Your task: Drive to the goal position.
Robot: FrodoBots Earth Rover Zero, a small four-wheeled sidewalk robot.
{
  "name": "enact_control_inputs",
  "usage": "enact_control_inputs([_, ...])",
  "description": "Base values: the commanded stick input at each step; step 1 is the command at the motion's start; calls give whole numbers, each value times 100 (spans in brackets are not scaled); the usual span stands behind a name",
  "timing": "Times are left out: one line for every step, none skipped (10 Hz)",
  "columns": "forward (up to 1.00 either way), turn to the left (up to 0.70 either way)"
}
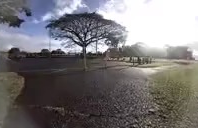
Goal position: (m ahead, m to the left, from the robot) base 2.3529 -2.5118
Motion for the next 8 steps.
enact_control_inputs([45, 0])
enact_control_inputs([45, 0])
enact_control_inputs([45, 0])
enact_control_inputs([45, 0])
enact_control_inputs([45, 0])
enact_control_inputs([45, 0])
enact_control_inputs([45, 0])
enact_control_inputs([45, 0])
